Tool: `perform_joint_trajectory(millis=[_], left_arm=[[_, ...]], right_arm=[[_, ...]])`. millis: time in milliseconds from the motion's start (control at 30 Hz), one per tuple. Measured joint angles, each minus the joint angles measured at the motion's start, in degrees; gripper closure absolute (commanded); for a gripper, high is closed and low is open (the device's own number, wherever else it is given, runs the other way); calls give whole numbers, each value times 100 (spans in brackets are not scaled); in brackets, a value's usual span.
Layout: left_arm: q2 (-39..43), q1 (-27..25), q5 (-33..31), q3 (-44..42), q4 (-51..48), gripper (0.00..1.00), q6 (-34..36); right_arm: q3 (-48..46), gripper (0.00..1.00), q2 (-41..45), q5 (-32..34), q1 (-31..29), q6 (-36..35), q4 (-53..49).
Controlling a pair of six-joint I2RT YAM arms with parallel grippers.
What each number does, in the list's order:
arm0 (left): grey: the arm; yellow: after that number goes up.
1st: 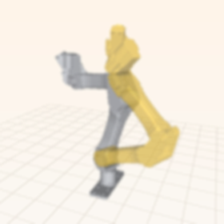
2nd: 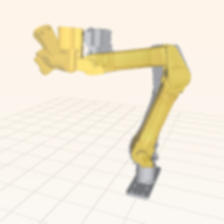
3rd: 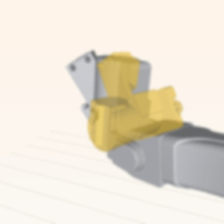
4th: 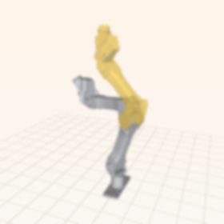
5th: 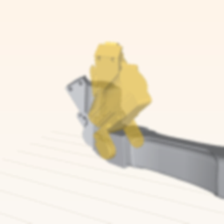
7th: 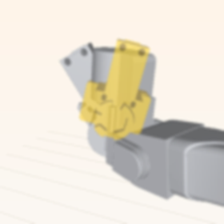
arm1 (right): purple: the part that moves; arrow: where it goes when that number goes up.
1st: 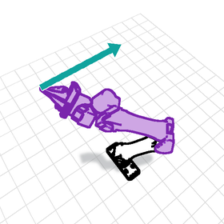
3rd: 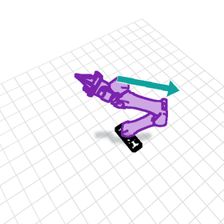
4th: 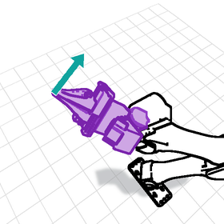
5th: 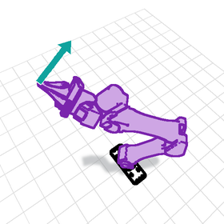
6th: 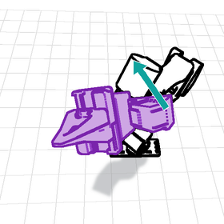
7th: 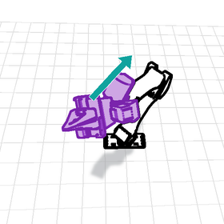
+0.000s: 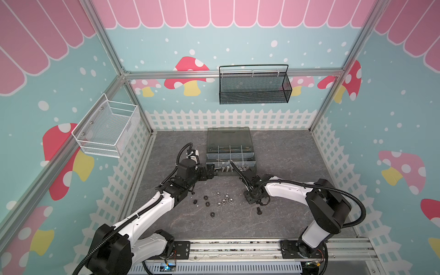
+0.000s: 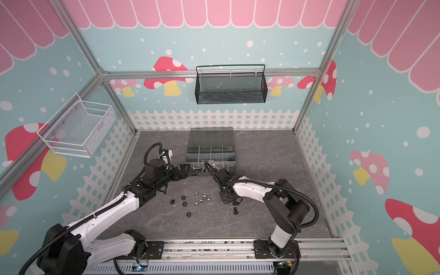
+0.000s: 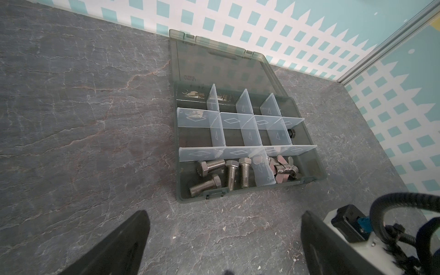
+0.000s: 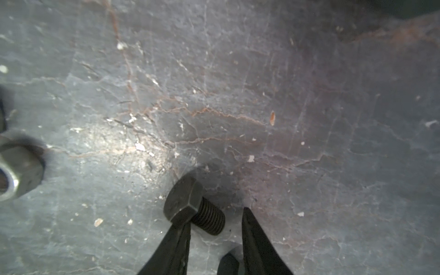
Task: Sort the screws and nuts into containers
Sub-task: 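Move the right gripper to another black bolt and grasp it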
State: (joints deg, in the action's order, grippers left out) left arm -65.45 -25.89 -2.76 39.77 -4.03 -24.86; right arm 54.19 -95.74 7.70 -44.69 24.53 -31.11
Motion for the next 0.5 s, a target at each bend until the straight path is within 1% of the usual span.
perform_joint_trajectory(millis=[167, 400, 500], left_arm=[[0, 0, 4, 0, 0, 0, -24], [0, 0, 39, 0, 2, 0, -28], [0, 0, 44, 0, 2, 0, -26]], right_arm=[[63, 75, -79, 0, 0, -35, 107], [96, 92, -129, -50, 0, -76, 249], [98, 97, -129, -74, 0, -70, 273]])
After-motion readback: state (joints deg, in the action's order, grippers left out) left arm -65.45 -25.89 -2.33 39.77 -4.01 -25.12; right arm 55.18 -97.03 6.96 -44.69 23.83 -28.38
